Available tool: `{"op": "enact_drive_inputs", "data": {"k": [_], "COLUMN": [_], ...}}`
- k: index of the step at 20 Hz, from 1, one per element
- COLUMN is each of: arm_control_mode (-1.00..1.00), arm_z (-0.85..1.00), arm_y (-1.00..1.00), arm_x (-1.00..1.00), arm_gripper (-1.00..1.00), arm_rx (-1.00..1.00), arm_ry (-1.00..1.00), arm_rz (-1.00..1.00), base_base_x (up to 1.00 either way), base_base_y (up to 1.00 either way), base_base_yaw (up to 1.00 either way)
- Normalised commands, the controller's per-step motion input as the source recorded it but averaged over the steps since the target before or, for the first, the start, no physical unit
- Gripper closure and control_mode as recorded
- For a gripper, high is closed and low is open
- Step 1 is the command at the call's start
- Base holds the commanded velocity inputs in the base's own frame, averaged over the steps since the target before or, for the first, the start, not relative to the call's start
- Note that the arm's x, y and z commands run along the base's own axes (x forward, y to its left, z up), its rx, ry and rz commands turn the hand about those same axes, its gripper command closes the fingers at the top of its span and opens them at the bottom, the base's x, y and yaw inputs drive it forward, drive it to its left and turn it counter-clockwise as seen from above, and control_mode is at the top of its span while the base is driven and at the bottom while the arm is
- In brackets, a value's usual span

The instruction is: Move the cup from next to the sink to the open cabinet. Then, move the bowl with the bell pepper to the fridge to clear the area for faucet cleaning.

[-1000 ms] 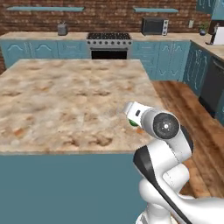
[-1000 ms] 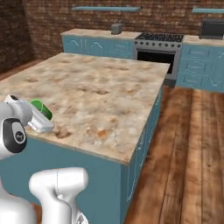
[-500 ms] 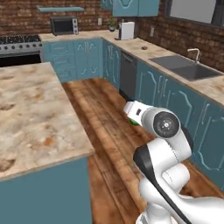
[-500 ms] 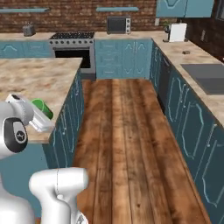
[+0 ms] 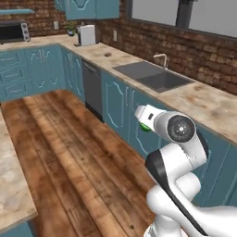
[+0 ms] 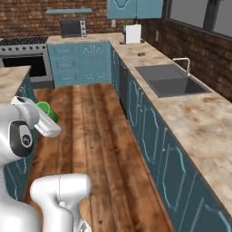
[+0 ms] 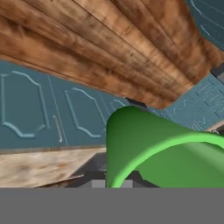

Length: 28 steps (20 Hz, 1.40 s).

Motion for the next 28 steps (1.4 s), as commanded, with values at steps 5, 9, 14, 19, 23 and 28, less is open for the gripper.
{"op": "enact_drive_inputs", "data": {"k": [5, 9, 14, 19, 23, 28], "arm_control_mode": [1.00, 1.00, 1.00, 1.00, 1.00, 1.00], "arm_z": [0.00, 0.00, 0.00, 0.00, 0.00, 0.00], "arm_y": [0.00, 0.00, 0.00, 0.00, 0.00, 0.00], "arm_x": [0.00, 0.00, 0.00, 0.00, 0.00, 0.00], "arm_gripper": [1.00, 1.00, 1.00, 1.00, 1.00, 1.00], "arm_rx": [0.00, 0.00, 0.00, 0.00, 0.00, 0.00], "arm_ry": [0.00, 0.00, 0.00, 0.00, 0.00, 0.00], "arm_rz": [0.00, 0.00, 0.00, 0.00, 0.00, 0.00], "base_base_x": [1.00, 1.00, 1.00, 1.00, 1.00, 1.00], "base_base_y": [0.30, 0.33, 0.14, 0.25, 0.22, 0.18], "base_base_yaw": [-0.12, -0.07, -0.02, -0.02, -0.10, -0.17]}}
